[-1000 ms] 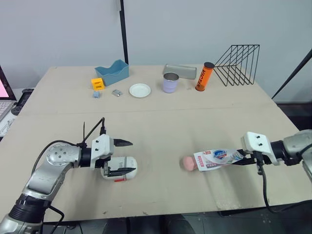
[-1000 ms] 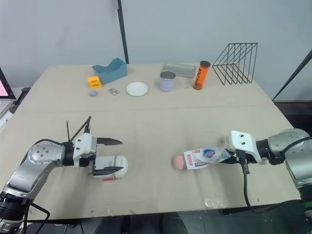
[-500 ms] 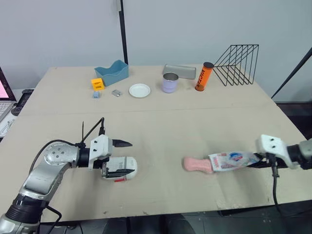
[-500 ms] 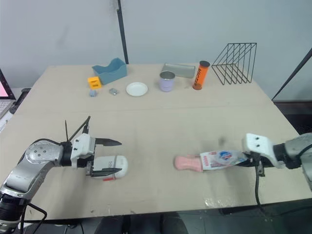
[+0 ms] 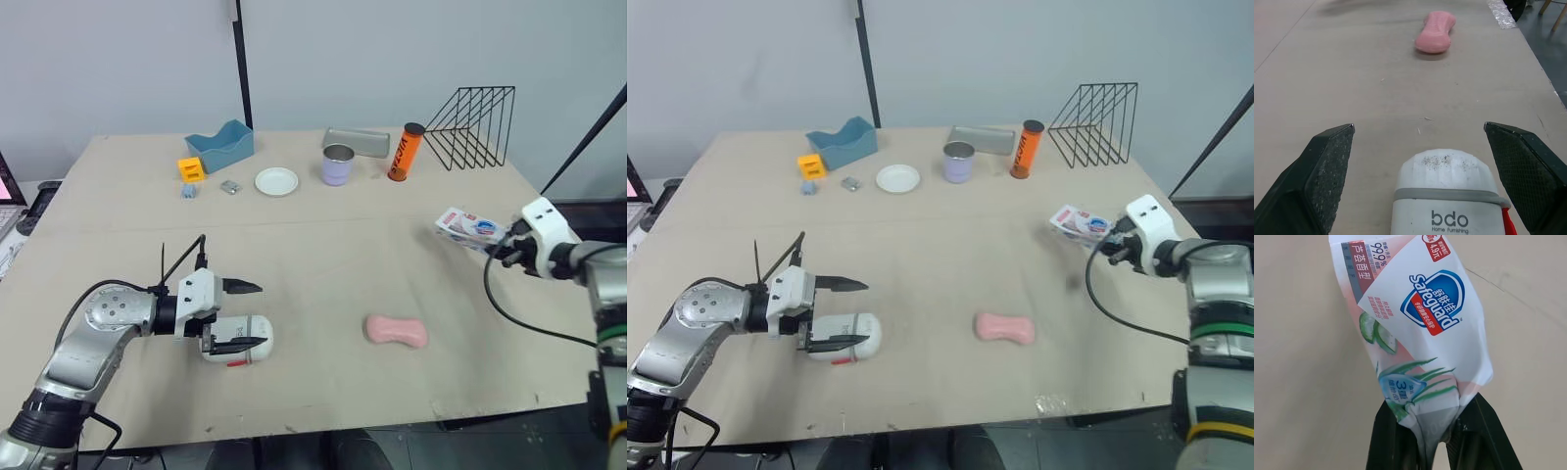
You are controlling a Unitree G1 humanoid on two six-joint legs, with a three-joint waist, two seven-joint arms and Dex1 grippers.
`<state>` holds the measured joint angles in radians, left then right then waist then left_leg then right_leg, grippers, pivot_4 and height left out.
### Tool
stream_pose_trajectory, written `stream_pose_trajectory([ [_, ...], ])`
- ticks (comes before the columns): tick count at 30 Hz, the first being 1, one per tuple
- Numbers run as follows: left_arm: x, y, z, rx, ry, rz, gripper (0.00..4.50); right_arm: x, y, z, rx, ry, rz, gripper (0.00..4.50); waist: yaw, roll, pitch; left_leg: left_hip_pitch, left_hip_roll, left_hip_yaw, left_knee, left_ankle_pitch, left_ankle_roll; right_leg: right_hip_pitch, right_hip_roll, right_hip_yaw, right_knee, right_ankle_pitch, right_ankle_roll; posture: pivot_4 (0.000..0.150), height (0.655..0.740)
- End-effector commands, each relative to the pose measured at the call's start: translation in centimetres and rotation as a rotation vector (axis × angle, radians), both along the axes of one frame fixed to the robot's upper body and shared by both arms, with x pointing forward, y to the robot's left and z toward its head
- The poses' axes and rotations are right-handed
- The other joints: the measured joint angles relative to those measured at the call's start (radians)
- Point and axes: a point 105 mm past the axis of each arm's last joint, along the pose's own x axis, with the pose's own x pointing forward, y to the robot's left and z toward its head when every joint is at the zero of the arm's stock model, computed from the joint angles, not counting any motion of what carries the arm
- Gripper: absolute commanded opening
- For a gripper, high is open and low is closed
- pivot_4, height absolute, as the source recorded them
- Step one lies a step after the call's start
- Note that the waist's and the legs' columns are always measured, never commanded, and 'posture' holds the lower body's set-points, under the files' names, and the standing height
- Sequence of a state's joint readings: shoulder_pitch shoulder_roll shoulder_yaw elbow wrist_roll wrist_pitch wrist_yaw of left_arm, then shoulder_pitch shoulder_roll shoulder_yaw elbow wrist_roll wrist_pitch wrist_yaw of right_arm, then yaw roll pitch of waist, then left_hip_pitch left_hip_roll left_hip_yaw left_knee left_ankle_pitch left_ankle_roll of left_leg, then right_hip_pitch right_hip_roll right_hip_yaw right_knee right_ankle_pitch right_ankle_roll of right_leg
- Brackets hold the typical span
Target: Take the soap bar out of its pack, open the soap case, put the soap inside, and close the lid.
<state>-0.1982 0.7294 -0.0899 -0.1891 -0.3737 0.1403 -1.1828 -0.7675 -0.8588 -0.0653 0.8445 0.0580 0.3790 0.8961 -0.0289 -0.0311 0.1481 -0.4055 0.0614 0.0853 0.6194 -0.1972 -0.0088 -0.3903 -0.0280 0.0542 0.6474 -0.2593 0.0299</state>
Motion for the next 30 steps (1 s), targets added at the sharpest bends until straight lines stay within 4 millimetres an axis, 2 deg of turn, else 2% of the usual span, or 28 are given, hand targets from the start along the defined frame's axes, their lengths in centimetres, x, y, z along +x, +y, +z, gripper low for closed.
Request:
stream_pose_trajectory([
  [1, 0.1, 0.1, 1.0, -0.009, -0.043, 0.014, 4.5, 0.5, -1.0, 2.3, 0.086, -0.057, -0.11, 1.12, 0.005, 0.0, 0.0, 0.0, 0.0, 0.0, 0.0, 0.0, 0.0, 0.0, 0.0, 0.0, 0.0, 0.001, 0.002, 0.15, 0.7393],
  [3, 0.1, 0.2, 1.1, -0.011, -0.044, 0.017, 4.5, 0.2, -0.8, 2.0, 0.036, -0.046, -0.061, 1.78, 0.008, 0.0, 0.0, 0.0, -0.002, 0.0, 0.0, 0.0, 0.0, 0.0, 0.0, 0.001, 0.0, 0.001, 0.003, 0.15, 0.7393],
  [6, 0.2, 0.1, 1.1, -0.012, -0.046, 0.02, 4.5, -0.4, -0.8, 1.9, -0.002, -0.047, -0.014, 3.15, 0.008, 0.0, 0.0, 0.0, -0.002, 0.001, 0.0, 0.0, 0.0, 0.001, 0.0, 0.001, 0.0, 0.0, 0.001, 0.15, 0.7393],
  [7, 0.2, 0.1, 1.1, -0.013, -0.046, 0.021, 4.5, -0.5, -1.0, 2.2, -0.006, -0.059, -0.007, 3.15, 0.007, 0.0, 0.0, 0.0, -0.002, 0.001, 0.0, 0.0, 0.0, 0.0, 0.0, 0.002, 0.0, 0.0, 0.001, 0.15, 0.7393],
  [8, 0.2, 0.1, 1.1, -0.013, -0.047, 0.022, 4.5, -0.7, -1.1, 2.3, -0.01, -0.063, 0.005, 3.85, 0.006, 0.001, 0.0, 0.0, -0.003, 0.001, 0.0, 0.0, 0.0, 0.0, 0.0, 0.002, 0.0, 0.0, 0.001, 0.15, 0.7393],
  [9, 0.3, 0.1, 1.1, -0.013, -0.047, 0.023, 4.5, -1.0, -1.2, 2.6, -0.018, -0.071, 0.019, 4.26, 0.005, 0.001, 0.0, 0.0, -0.003, 0.001, 0.0, 0.0, 0.0, 0.0, 0.0, 0.003, 0.0, 0.001, 0.002, 0.15, 0.7393],
  [10, 0.3, 0.1, 1.1, -0.013, -0.048, 0.023, 4.5, -1.2, -1.1, 3.1, -0.024, -0.092, 0.053, 4.39, 0.005, 0.002, 0.0, 0.0, -0.002, 0.001, 0.0, 0.0, 0.0, 0.0, 0.0, 0.003, 0.0, 0.002, 0.004, 0.15, 0.7393],
  [15, 0.4, 0.2, 1.3, -0.021, -0.049, 0.032, 4.5, -2.6, 0.3, 7.1, -0.033, -0.226, 0.231, 4.39, 0.005, 0.003, -0.001, 0.0, -0.001, 0.003, 0.0, 0.0, 0.0, -0.001, 0.002, 0.004, 0.0, 0.003, 0.006, 0.15, 0.7393],
  [17, 0.5, 0.7, 1.5, -0.025, -0.044, 0.062, 4.5, -3.7, 3.2, 9.6, 0.011, -0.324, 0.407, 4.39, 0.005, 0.003, -0.001, 0.0, 0.0, 0.003, 0.0, 0.0, 0.0, -0.001, 0.003, 0.004, 0.0, 0.003, 0.006, 0.15, 0.7393],
  [19, 0.6, 1.3, 1.3, -0.016, -0.035, 0.095, 4.5, -4.9, 6.0, 10.5, 0.043, -0.366, 0.549, 4.39, 0.005, 0.003, -0.001, 0.001, 0.001, 0.003, 0.0, 0.0, 0.0, -0.001, 0.004, 0.004, 0.0, 0.003, 0.006, 0.15, 0.7393],
  [22, 0.1, 3.1, 0.4, 0.023, -0.003, 0.151, 4.5, -6.6, 11.3, 9.7, 0.064, -0.367, 0.773, 4.39, -0.001, 0.002, -0.001, 0.001, 0.002, 0.002, 0.0, 0.0, 0.001, -0.001, 0.005, 0.004, 0.0, 0.002, 0.008, 0.15, 0.7393],
  [25, -0.6, 4.4, -0.1, 0.077, 0.018, 0.182, 4.5, -8.9, 15.1, 7.4, 0.077, -0.313, 0.953, 4.39, -0.003, 0.001, -0.002, 0.002, 0.006, 0.0, -0.001, -0.001, 0.0, 0.0, 0.007, 0.003, 0.0, -0.001, 0.01, 0.15, 0.7393],
  [27, -1.5, 4.9, -0.4, 0.105, 0.043, 0.174, 4.5, -10.5, 16.7, 6.5, 0.112, -0.279, 1.05, 4.39, 0.003, 0.002, -0.001, 0.002, 0.006, -0.001, -0.001, -0.001, 0.0, 0.0, 0.005, 0.002, 0.001, -0.002, 0.01, 0.15, 0.7393],
  [30, -2.4, 5.4, -0.3, 0.129, 0.047, 0.163, 4.5, -11.3, 17.8, 6.0, 0.158, -0.266, 1.113, 4.39, 0.008, 0.002, -0.001, 0.001, 0.003, 0.001, 0.0, -0.001, 0.0, -0.001, 0.001, 0.002, 0.001, -0.004, 0.006, 0.15, 0.7393],
])
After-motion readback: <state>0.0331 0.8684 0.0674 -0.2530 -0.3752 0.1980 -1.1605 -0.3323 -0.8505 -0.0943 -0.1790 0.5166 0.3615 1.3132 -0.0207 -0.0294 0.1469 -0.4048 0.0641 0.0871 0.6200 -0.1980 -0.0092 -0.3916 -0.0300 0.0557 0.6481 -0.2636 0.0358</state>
